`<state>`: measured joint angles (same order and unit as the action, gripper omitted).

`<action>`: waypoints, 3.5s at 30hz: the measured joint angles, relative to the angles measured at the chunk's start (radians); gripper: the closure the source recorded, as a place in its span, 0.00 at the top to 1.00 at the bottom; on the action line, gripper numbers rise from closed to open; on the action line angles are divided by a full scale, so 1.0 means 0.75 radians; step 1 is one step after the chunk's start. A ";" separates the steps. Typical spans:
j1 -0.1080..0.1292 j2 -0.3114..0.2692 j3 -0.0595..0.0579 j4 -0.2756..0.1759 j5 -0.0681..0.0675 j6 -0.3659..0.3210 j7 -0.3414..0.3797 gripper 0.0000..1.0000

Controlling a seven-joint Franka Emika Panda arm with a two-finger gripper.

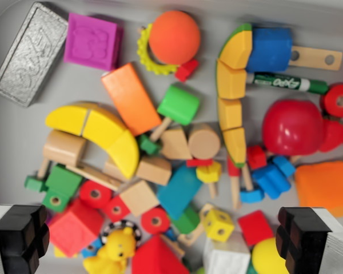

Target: Pick an object from the bin

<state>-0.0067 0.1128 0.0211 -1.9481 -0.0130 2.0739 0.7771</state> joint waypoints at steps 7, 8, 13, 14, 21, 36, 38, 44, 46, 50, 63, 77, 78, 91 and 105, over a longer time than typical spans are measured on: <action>0.000 0.000 0.000 0.000 0.000 0.000 0.000 1.00; 0.000 0.000 0.000 0.000 0.000 0.000 0.000 1.00; 0.000 0.000 0.000 0.000 0.000 0.000 0.000 1.00; 0.000 0.000 0.000 0.000 0.000 0.000 0.001 1.00; -0.001 0.001 -0.003 -0.003 0.000 0.000 0.010 1.00; -0.008 0.020 -0.018 -0.022 0.001 0.036 0.069 1.00; -0.009 0.023 -0.021 -0.025 0.001 0.042 0.081 1.00; -0.012 0.035 -0.033 -0.037 0.002 0.066 0.121 1.00; -0.013 0.038 -0.036 -0.041 0.002 0.073 0.132 1.00; -0.017 0.050 -0.044 -0.049 0.003 0.091 0.165 1.00; -0.028 0.090 -0.073 -0.073 0.009 0.154 0.273 1.00; -0.042 0.156 -0.116 -0.094 0.027 0.237 0.419 1.00; -0.043 0.163 -0.119 -0.095 0.028 0.244 0.431 1.00; -0.059 0.239 -0.159 -0.100 0.052 0.322 0.572 1.00; -0.079 0.346 -0.206 -0.092 0.097 0.412 0.741 1.00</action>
<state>-0.0658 0.3725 -0.1334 -2.0173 0.0595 2.3830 1.3327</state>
